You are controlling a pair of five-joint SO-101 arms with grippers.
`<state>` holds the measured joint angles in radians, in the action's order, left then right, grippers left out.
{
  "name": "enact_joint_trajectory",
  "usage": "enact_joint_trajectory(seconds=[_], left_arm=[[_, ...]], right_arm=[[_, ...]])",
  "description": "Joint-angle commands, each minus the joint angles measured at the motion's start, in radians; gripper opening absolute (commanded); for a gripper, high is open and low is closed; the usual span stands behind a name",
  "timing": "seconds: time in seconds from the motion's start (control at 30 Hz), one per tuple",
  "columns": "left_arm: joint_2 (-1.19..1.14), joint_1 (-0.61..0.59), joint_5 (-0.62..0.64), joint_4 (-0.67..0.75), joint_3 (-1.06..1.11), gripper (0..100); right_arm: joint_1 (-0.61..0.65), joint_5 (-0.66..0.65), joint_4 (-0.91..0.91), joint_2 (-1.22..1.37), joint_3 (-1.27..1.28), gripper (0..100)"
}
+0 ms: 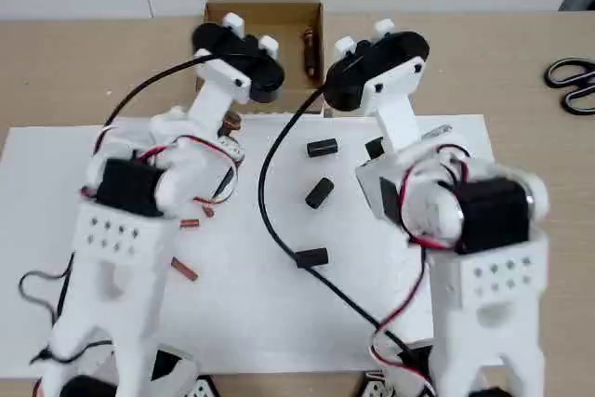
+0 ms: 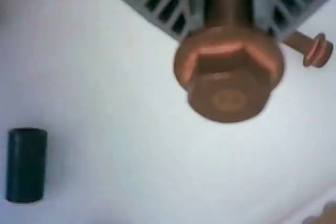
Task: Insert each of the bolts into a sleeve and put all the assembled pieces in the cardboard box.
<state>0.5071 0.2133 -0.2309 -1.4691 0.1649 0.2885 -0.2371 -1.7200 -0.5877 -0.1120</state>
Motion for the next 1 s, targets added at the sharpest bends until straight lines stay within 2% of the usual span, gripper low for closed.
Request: enact_joint_trajectory(seconds=[0.0,0.17,0.33,0.47,0.67,0.73,0.9,0.97], left_arm=[[0.130,0.002,0.021,-0.063,-0.036,0],[0.311,-0.002,0.032,-0.083,0.050,0],[0.578,-0.002,0.153,0.087,0.367,0],[0.835,0.000,0.262,0.278,0.697,0],[1.223,0.008,0.430,0.465,1.066,0],[1.321,0.008,0.502,0.489,1.139,0],[1.290,0.005,0.778,0.526,1.133,0],[1.303,0.008,0.838,0.571,1.127,0]], right_arm=[[0.033,-0.011,-0.012,-0.124,-0.005,0.7],[0.064,0.021,-0.007,-0.271,0.166,0.8],[0.062,0.037,0.039,-0.415,0.397,0.5],[0.067,0.054,0.160,-0.506,0.601,0.4],[0.077,0.285,0.510,-0.710,0.885,0.4],[0.117,0.304,0.610,-0.786,0.996,0.4],[0.268,0.304,0.763,-0.954,1.235,0.4],[0.329,0.302,0.806,-1.017,1.321,0.4]])
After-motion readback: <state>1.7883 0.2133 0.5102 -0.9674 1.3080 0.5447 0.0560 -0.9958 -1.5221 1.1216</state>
